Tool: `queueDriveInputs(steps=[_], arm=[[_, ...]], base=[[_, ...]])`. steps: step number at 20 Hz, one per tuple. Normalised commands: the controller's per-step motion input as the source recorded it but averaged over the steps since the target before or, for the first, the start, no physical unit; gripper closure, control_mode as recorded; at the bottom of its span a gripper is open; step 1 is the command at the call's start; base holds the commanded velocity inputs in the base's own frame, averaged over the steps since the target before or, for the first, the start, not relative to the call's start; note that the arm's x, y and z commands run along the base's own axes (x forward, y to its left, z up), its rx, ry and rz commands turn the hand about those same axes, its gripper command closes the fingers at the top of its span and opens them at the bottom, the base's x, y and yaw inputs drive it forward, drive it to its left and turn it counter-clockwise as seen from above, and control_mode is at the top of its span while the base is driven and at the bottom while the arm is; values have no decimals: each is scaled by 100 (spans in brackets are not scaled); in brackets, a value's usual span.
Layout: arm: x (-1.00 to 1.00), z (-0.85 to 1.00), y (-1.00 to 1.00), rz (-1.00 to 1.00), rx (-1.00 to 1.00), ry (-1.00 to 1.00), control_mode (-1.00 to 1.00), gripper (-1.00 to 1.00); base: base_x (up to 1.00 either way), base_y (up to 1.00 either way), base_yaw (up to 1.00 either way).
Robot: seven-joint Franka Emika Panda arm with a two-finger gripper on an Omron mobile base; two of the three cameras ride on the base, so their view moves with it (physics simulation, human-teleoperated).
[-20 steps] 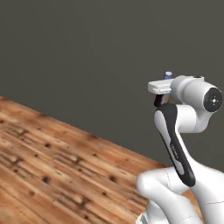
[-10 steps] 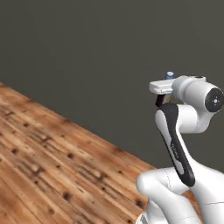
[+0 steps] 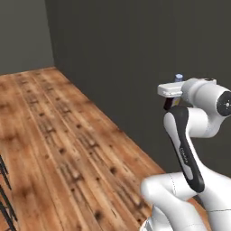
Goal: The dining table condiment station is running low on condiment bottle. Refill the condiment station by opening the cabinet and taking the condiment bottle from the cabinet and placing it on the dining table.
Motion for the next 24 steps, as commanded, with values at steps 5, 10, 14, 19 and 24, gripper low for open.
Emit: queueDriveInputs(steps=[5, 10, 14, 19, 24], arm=[[0, 0, 0, 0, 0, 0, 100, 100], [0, 0, 0, 0, 0, 0, 100, 100], [0, 0, 0, 0, 0, 0, 100, 100], [0, 0, 0, 0, 0, 0, 100, 100], [0, 0, 0, 0, 0, 0, 100, 100]], base=[[100, -18, 59], [100, -19, 58], [100, -19, 57], [100, -19, 67], [100, -20, 74]])
